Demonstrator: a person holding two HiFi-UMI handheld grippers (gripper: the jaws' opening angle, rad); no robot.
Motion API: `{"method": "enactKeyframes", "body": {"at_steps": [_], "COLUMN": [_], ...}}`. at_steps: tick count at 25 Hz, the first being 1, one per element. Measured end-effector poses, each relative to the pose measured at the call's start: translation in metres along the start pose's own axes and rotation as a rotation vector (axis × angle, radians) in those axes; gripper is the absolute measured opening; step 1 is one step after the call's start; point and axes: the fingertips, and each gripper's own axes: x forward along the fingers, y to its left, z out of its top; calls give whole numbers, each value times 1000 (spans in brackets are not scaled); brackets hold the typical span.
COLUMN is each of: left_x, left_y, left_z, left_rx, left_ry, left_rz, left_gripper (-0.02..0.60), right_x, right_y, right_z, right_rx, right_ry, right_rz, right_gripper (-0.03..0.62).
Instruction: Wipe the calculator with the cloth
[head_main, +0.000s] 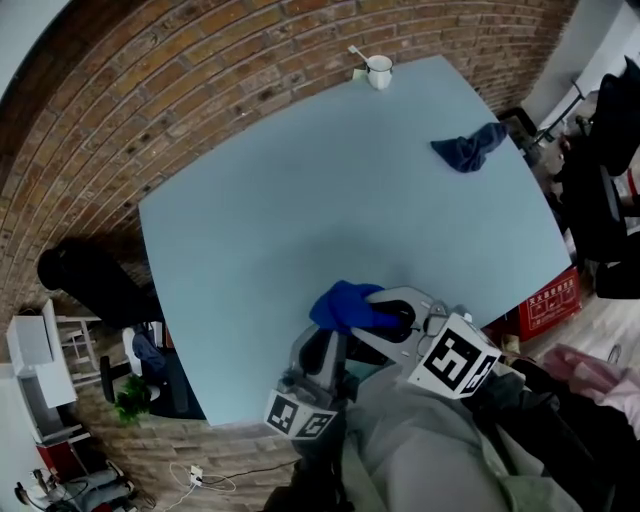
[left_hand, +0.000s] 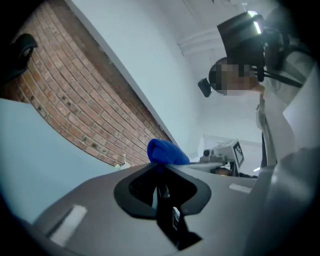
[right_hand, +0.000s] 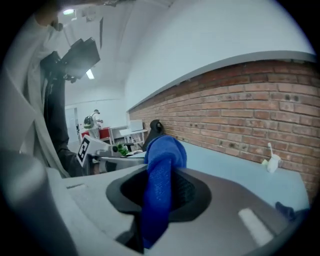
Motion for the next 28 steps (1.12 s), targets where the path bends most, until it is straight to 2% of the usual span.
{"method": "enactKeyframes", "body": {"at_steps": [4,6,10,12,14,17,20,23,28], "left_x": [-6,-7,-10,-15,-21,-23,-25,-30,-31], "left_y": [22,34,58,70,78,82,90,98,99], "left_z": [11,15,19,22,28,35,33,30,35], "left_rx": [-162,-201,-268,-323,-382,-497,-577,-662,-714], "left_ry": [-110,-144,-211,-263,-320,-396,-441,-486,-542], "left_rz": [90,132,222,252,254,241,249,252,216], "left_gripper": [38,38,38,40,40,45,48,48,48], "right_x": [-11,-11,2,6,3,-9,-14,-15,-28], "right_y": [-27,-13,48,71,72,47,29,28,19], "right_z": [-29,-37,-52,-60,-66,-74,-66,-53,-24], "right_rx": [71,49,-32,-48,-47,-37,-37,-10,120], "right_ry": [85,131,210,223,221,212,157,29,-194], "right_rz": [-76,-39,123,174,165,107,83,109,179], "right_gripper": [100,100,100,100,100,100,100,100,100]}}
